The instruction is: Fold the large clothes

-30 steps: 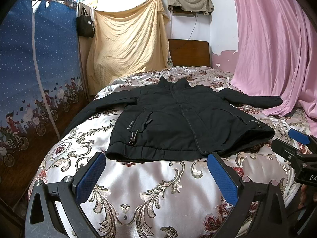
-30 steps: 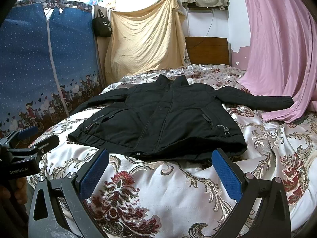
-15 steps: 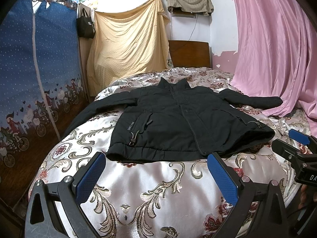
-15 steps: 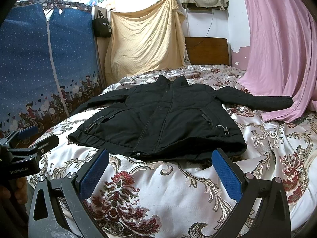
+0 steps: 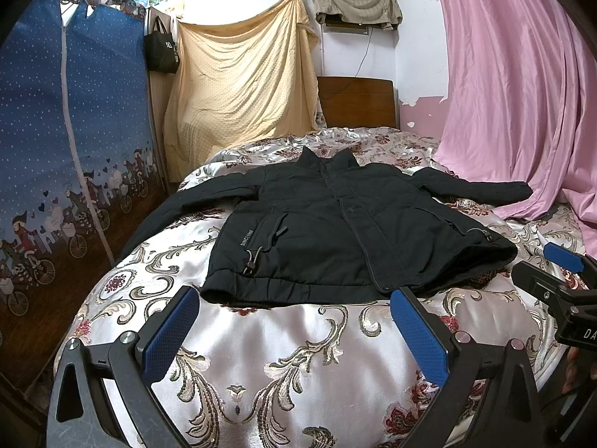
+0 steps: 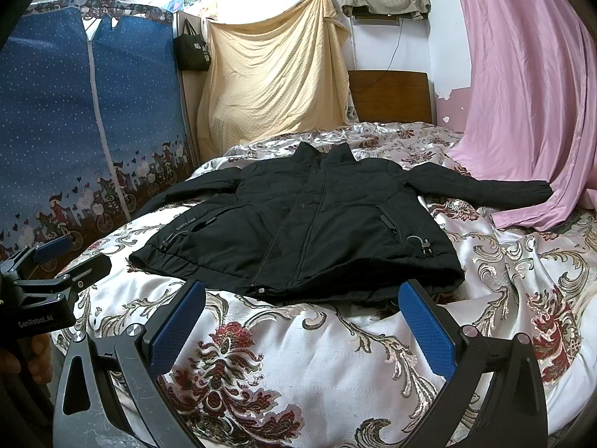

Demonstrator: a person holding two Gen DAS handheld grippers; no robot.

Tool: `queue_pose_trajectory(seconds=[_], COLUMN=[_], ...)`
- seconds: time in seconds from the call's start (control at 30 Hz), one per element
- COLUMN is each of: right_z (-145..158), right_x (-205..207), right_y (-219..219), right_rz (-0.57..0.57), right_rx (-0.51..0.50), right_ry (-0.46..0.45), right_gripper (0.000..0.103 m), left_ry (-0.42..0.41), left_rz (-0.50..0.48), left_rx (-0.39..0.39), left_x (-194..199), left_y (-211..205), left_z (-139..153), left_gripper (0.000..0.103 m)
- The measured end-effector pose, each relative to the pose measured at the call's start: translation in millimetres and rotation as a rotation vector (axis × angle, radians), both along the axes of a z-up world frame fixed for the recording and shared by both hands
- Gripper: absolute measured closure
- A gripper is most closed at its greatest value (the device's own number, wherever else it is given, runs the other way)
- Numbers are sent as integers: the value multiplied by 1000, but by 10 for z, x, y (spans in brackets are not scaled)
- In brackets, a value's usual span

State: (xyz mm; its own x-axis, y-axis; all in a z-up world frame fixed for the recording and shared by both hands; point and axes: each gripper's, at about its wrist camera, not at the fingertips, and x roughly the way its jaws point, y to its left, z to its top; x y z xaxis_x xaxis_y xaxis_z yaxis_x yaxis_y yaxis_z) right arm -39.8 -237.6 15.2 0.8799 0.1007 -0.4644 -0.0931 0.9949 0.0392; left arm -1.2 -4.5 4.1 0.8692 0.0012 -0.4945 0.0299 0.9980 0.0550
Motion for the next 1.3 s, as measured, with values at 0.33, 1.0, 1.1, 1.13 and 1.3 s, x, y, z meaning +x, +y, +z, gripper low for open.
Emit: queue_pose_trajectory(seconds=[0.33, 1.0, 1.1, 1.13, 1.3], right_z=[1, 34, 54, 54, 183], right_x=[-2, 210, 358, 393, 722], right_y=[1, -89, -237, -278, -713], right_rz=[0, -14, -36, -42, -110], right_rx=[0, 0, 18, 17, 25], right_ry=[-1, 54, 82, 85, 85], right_gripper=[1, 1, 1, 1, 1], left_ry=[-2, 96, 136, 158, 195], left_rz=[0, -25, -52, -67, -113], left_rx=[1, 28, 10, 5, -23], left_x=[-3, 342, 508, 626, 1023], left_y=[-5, -19, -46, -64, -222], left_z=[3, 114, 114, 137, 179], left_gripper=[0, 0, 0, 0, 0])
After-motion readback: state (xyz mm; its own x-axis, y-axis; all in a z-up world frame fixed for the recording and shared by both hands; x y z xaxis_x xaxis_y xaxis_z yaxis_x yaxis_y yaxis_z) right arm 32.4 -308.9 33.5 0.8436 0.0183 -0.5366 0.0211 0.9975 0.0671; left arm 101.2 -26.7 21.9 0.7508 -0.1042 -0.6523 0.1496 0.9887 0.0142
